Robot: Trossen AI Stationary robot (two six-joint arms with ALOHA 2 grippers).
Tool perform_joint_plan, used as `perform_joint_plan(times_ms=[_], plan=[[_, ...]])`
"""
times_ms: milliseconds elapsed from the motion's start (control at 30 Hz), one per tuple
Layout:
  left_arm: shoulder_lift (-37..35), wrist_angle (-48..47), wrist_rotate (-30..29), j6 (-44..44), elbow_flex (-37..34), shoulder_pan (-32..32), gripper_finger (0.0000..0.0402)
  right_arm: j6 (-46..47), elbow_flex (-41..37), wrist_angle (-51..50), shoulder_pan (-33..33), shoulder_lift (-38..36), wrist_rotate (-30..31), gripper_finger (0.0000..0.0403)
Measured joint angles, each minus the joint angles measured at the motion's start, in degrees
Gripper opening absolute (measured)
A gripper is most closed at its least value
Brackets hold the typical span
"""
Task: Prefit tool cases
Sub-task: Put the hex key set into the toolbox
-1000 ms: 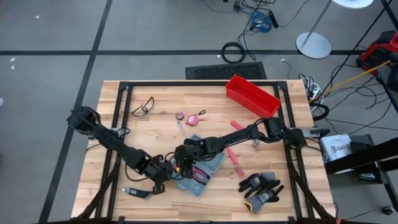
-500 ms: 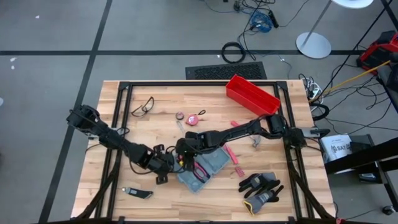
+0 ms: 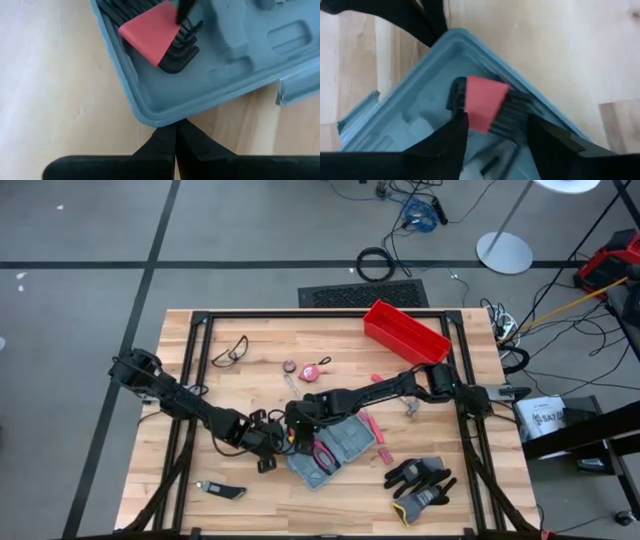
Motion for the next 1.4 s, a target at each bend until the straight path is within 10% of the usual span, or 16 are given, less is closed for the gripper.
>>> perform_joint_plan(times_ms=[333,600,1400], plan=[[0.0,0.7,-1.6,0.0,0.0,0.2,0.0001,-1.5,-0.1,1.9,-0.5,0.0,-2.2,0.0144],[0.0,1.5,-4.3,0.3,-0.2,0.3,0.0001,-4.5,0.2,5.6,-0.5,-0.3,-4.6,0.0012],[0.0,0.7,-6.9,0.2,-0.3,0.3,0.0001,-12.8,-0.1,-1.2,7.3,-6.8,6.5,0.0]])
